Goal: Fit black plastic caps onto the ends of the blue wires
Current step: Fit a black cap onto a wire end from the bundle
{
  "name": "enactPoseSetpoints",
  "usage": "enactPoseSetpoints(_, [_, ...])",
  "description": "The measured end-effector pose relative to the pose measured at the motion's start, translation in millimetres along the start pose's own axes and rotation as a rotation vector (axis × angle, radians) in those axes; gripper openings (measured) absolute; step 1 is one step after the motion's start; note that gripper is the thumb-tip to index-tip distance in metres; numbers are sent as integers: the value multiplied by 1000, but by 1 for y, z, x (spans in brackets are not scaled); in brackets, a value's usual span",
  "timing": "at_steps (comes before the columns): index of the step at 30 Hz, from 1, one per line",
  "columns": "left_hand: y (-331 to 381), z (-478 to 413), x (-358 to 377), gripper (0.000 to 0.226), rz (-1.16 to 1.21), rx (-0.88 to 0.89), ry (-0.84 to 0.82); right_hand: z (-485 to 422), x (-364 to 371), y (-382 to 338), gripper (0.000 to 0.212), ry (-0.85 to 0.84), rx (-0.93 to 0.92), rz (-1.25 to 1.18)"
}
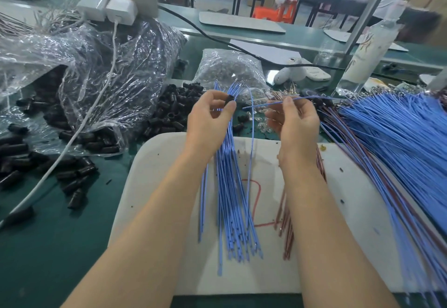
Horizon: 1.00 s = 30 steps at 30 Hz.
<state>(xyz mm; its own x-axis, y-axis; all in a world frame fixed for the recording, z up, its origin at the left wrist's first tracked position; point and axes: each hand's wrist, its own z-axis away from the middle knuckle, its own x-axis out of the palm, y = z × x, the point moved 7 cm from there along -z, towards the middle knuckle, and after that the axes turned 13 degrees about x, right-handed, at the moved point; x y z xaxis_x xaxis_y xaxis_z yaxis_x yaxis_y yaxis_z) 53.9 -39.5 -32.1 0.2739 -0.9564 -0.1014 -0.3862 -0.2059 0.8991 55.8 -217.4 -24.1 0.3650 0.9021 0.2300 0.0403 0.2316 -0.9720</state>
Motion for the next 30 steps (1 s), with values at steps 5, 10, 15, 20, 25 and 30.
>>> enactPoseSetpoints(5, [2,-1,1,18,-75,94,5,4,1,-4,14,-4,-31,-45])
enactPoseSetpoints(10, [0,-1,1,21,-84,86,3,8,6,-7,13,-41,-77,-6])
enactPoseSetpoints(15, [0,-1,2,21,-84,96,-6,11,9,-8,14,-55,-127,57])
enactPoseSetpoints(20, [0,-1,4,23,-110,105,-27,12,11,-9,13,-64,-154,80])
enactPoseSetpoints(25, [-2,-2,5,23,-135,106,-48,13,10,-10,11,-37,-189,137])
enactPoseSetpoints(30, [-1,-1,8,24,-216,137,-83,15,10,-14,15,0,-258,223])
